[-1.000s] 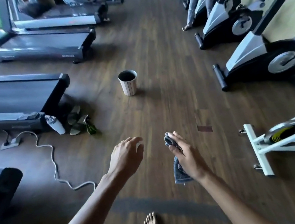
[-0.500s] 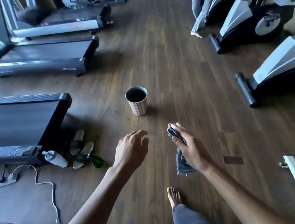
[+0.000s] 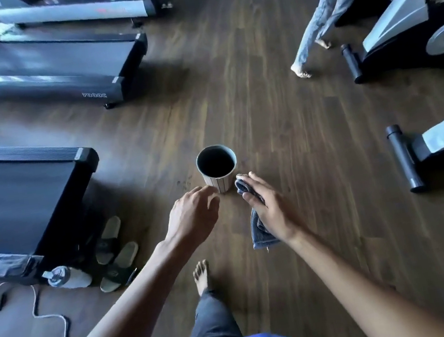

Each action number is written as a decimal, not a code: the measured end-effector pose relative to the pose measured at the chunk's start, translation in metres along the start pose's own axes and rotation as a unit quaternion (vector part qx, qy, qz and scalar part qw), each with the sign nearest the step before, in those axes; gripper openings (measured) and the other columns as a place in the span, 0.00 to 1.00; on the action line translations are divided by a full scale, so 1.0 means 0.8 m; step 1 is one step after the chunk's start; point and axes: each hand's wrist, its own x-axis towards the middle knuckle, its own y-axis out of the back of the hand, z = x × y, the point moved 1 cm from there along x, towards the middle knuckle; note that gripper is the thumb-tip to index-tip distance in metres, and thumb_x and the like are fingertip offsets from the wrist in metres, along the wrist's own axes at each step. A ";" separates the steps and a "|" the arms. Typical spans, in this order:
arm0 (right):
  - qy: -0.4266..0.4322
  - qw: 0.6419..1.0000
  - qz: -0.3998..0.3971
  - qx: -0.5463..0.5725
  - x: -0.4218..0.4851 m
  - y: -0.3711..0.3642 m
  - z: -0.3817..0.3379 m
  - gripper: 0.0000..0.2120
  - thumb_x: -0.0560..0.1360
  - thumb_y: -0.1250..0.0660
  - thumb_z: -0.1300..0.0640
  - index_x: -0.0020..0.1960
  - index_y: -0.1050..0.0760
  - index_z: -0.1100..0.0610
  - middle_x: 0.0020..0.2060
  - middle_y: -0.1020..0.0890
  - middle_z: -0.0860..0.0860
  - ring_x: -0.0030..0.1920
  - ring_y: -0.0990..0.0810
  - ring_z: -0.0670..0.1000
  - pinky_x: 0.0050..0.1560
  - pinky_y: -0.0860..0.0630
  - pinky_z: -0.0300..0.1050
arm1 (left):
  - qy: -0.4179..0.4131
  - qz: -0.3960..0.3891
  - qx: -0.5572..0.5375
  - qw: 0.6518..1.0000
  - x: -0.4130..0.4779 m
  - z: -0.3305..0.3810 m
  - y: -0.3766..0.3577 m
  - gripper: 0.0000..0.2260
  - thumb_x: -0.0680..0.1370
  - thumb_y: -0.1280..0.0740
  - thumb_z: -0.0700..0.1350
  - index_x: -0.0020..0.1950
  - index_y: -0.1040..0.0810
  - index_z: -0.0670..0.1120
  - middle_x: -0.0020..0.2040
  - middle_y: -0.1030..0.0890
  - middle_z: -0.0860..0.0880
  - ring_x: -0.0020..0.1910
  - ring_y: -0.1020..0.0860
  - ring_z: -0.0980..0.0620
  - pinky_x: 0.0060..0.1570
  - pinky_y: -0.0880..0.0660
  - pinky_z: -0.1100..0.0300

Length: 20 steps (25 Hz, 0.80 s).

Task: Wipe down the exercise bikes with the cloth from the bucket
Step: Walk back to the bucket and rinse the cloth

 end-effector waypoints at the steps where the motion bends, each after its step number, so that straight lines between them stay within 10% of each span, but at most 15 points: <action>1: -0.002 1.000 0.010 -0.004 0.038 -0.012 0.000 0.19 0.83 0.37 0.57 0.73 0.29 0.55 0.75 0.33 0.53 0.75 0.38 0.43 0.71 0.46 0.26 | -0.005 -0.010 -0.001 1.000 0.036 -0.018 0.006 0.11 0.81 0.39 0.52 0.61 0.21 0.54 0.59 0.19 0.51 0.57 0.21 0.44 0.53 0.23 0.51; 13: -0.039 0.990 0.107 0.089 0.332 -0.029 -0.005 0.17 0.81 0.39 0.56 0.68 0.26 0.59 0.67 0.23 0.52 0.70 0.27 0.48 0.73 0.32 0.53 | -0.020 -0.060 -0.049 0.997 0.334 -0.072 0.074 0.13 0.81 0.38 0.48 0.64 0.22 0.53 0.63 0.20 0.53 0.60 0.22 0.46 0.55 0.27 0.54; 20: -0.033 0.996 0.062 0.063 0.449 0.030 -0.027 0.16 0.82 0.37 0.57 0.69 0.26 0.57 0.62 0.20 0.45 0.63 0.24 0.40 0.66 0.30 0.38 | -0.020 0.016 -0.098 0.995 0.458 -0.045 0.106 0.13 0.81 0.38 0.48 0.65 0.22 0.53 0.62 0.19 0.54 0.60 0.22 0.51 0.56 0.27 0.56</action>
